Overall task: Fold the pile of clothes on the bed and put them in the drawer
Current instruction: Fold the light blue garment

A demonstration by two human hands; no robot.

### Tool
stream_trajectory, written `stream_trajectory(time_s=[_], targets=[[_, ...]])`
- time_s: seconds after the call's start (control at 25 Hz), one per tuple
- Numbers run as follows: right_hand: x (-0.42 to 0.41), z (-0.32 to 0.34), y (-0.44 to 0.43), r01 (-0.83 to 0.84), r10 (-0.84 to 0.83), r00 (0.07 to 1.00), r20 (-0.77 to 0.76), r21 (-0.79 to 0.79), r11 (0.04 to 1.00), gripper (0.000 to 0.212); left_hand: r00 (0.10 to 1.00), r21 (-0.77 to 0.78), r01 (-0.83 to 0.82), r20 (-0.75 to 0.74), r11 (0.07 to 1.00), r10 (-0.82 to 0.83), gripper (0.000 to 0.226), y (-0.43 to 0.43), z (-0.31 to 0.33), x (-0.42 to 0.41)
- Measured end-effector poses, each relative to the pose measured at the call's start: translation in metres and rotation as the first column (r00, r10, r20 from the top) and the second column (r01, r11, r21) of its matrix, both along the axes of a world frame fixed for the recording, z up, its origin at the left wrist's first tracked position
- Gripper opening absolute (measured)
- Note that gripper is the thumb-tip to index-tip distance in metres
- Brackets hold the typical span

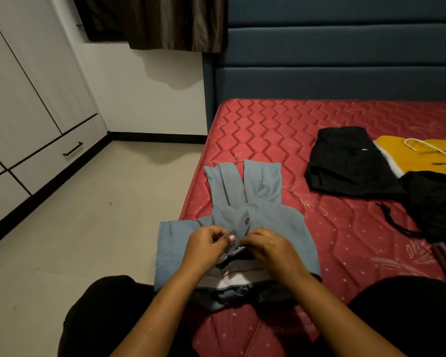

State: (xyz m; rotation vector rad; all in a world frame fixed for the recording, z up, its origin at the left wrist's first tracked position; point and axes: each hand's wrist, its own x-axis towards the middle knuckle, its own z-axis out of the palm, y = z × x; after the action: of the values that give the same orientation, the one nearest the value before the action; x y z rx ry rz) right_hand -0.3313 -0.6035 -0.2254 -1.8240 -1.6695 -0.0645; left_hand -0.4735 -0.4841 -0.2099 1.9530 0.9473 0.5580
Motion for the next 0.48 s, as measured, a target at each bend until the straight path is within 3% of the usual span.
stream_trajectory(time_s=[0.12,0.24,0.48], targets=[[0.000,-0.002,0.005,-0.028,0.028,0.995,0.100,-0.001,1.000,0.023,0.998,-0.040,-0.036,0.046,0.999,0.038,0.006,-0.004,0.000,0.006],[0.000,-0.005,0.008,0.016,-0.019,0.995,0.100,0.039,0.999,0.022,0.997,-0.016,-0.029,0.068,0.999,0.030,0.008,-0.007,-0.001,0.014],[0.006,-0.010,0.007,0.122,-0.129,0.978,-0.161,-0.056,0.991,0.013,0.979,0.041,0.203,-0.027,0.978,-0.202,0.027,0.001,0.001,0.013]])
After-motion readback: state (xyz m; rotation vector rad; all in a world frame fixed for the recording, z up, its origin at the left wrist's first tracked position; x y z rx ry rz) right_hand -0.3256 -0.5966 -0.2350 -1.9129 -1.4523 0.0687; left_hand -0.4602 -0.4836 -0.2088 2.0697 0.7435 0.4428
